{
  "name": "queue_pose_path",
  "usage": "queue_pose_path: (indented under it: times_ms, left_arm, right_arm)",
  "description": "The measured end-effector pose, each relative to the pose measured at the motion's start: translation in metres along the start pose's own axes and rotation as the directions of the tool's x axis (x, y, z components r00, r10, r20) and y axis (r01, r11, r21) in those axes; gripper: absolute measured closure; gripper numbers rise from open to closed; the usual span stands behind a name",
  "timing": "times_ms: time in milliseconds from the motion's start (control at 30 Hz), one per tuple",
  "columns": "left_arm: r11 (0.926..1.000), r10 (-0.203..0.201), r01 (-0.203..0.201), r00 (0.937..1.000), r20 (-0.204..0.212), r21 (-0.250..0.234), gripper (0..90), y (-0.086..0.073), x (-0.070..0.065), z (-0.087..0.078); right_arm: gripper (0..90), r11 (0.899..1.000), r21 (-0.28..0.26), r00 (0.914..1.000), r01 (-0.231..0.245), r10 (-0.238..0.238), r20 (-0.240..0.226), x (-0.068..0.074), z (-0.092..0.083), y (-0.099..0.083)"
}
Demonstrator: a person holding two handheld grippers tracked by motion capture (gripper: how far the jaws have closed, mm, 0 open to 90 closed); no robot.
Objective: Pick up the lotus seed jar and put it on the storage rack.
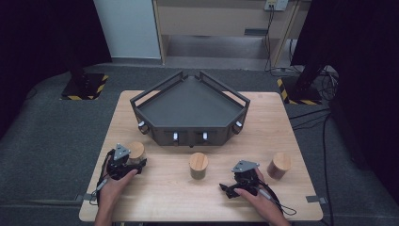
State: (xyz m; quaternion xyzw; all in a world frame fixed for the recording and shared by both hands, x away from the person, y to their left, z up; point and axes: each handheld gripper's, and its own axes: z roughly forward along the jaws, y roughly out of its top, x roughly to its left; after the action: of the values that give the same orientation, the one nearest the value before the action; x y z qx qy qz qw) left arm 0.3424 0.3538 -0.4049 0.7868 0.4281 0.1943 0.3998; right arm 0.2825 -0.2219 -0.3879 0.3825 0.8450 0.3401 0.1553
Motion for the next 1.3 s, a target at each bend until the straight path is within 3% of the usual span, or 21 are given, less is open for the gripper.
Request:
queue_pose_path:
  times_ms: [200,433,733,1300]
  left_arm:
    - [1.0,0.009,-0.009,1.0,-0.002,-0.001,24.2,0.0,-0.001,-0.001]
    - [0.999,0.018,-0.018,0.9998,-0.005,-0.04,24.2,0.004,-0.006,-0.012]
    - [0.998,0.057,-0.057,0.9984,-0.001,-0.029,24.2,0.011,-0.01,-0.021]
    - [0.9957,0.089,-0.088,0.9959,0.017,-0.027,24.2,0.035,-0.015,-0.031]
  right_arm:
    - [1.0,1.0,0.0,1.0,0.0,0.0,0.0,0.0,0.0,0.0]
    - [1.0,1.0,0.0,1.0,0.0,0.0,0.0,0.0,0.0,0.0]
    - [1.0,1.0,0.0,1.0,0.0,0.0,0.0,0.0,0.0,0.0]
    - [0.9,1.0,0.0,1.0,0.0,0.0,0.0,0.0,0.0,0.0]
